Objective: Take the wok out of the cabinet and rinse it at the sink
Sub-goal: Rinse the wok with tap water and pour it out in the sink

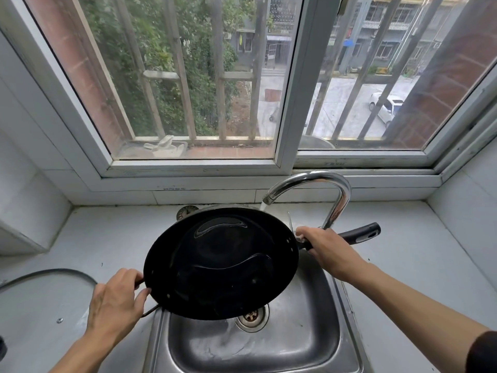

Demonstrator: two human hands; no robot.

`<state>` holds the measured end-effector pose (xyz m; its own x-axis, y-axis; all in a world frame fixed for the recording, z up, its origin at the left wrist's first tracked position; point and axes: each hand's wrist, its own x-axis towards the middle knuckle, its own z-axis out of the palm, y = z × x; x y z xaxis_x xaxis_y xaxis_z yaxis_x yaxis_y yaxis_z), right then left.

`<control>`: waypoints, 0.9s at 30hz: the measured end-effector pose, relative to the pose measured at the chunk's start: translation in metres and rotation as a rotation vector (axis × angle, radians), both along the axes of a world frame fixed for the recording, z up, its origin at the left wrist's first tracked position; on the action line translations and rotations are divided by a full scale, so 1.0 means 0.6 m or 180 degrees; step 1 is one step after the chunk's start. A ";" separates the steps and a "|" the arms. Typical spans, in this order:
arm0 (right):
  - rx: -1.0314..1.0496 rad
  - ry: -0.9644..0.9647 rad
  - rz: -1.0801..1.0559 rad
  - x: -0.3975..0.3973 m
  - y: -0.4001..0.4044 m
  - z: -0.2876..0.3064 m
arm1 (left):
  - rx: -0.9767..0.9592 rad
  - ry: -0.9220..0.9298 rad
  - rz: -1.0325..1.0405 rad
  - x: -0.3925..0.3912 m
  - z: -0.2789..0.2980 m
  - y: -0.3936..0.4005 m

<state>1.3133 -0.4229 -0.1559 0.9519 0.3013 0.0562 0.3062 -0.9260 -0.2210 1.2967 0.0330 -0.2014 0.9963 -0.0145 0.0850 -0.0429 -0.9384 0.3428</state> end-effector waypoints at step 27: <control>-0.0111 0.0131 -0.0269 -0.057 -0.055 -0.033 | 0.0300 -0.0133 -0.0411 0.038 0.027 -0.049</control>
